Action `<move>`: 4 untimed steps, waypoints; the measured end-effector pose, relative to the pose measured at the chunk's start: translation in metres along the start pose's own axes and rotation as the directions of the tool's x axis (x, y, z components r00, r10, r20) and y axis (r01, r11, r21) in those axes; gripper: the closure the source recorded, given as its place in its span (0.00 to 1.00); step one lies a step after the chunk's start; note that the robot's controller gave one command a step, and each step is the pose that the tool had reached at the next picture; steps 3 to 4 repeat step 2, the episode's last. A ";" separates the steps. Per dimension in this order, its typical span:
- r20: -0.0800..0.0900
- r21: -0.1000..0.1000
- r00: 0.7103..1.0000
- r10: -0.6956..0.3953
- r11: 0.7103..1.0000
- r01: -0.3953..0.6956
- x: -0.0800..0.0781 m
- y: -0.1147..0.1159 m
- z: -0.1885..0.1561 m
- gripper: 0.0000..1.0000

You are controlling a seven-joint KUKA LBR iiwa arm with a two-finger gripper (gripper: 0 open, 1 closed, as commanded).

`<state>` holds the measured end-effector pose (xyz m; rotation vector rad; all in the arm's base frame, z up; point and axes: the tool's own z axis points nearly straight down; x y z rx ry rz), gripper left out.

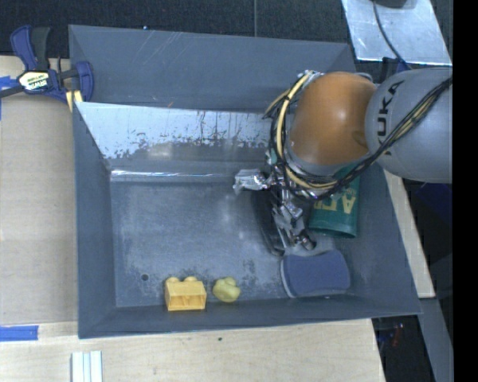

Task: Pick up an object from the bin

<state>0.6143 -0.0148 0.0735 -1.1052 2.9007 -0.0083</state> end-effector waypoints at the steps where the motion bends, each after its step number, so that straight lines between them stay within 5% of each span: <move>1: 0.003 0.000 0.968 -0.251 0.968 0.251 -0.010 0.003 0.001 0.00; 2: 0.010 0.006 0.963 -0.269 0.963 0.269 0.009 -0.031 -0.001 1.00; 4: 0.010 0.006 0.963 -0.269 0.963 0.269 0.009 -0.031 -0.001 1.00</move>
Offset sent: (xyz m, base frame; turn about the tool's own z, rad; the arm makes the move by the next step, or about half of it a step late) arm 0.0105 -0.0316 -0.0035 -0.2749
